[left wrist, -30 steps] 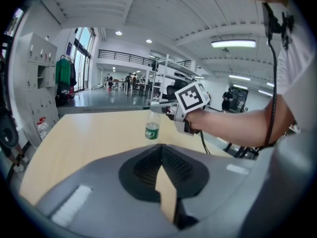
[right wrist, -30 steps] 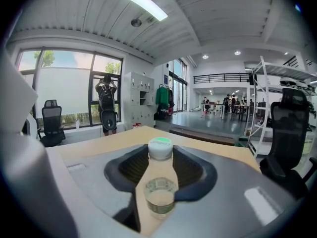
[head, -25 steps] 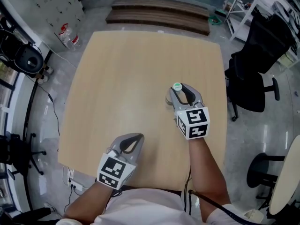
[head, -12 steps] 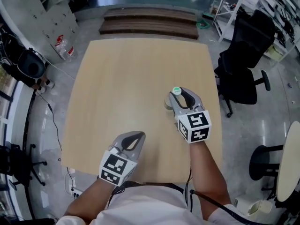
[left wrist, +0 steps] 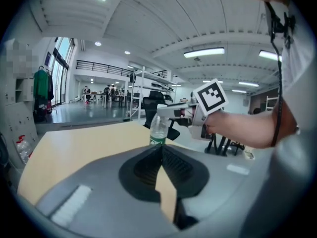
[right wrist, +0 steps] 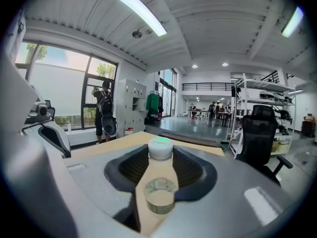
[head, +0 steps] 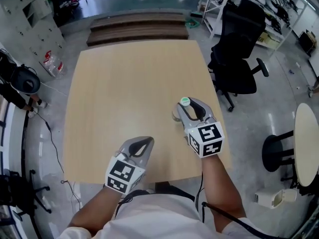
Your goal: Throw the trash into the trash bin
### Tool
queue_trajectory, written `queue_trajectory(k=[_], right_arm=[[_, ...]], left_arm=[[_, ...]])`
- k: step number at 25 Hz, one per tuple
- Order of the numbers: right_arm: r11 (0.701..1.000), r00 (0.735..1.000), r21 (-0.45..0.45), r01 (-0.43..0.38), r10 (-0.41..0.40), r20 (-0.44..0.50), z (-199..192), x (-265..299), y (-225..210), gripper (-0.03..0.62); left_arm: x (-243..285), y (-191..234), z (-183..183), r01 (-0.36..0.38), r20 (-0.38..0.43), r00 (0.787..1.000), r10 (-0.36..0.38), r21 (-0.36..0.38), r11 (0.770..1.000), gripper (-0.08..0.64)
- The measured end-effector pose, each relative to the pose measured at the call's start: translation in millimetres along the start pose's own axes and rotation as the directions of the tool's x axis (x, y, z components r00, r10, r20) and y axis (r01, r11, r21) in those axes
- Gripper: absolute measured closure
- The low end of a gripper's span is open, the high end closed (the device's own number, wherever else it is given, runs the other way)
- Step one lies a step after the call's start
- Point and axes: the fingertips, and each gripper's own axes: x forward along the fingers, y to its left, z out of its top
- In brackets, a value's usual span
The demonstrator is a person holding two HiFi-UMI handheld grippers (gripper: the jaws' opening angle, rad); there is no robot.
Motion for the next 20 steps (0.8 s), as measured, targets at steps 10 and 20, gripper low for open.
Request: queue_trajectory(k=[10, 20], right_arm=[[0.992, 0.993, 0.052, 0.117, -0.117, 0.005, -7.5, -89.4, 3.4, 0.439], [0.96, 0.965, 0.1, 0.26, -0.261, -0.01, -27.7, -184.6, 19.1, 0.439]], left_arm=[[-12.8, -51.5, -0.6, 0.119, 0.016, 0.993, -0.12, 0.047, 0.992, 0.552], [-22.7, -106.1, -10.8, 0.26, -0.009, 0.965, -0.26, 0.097, 0.961, 0.552]])
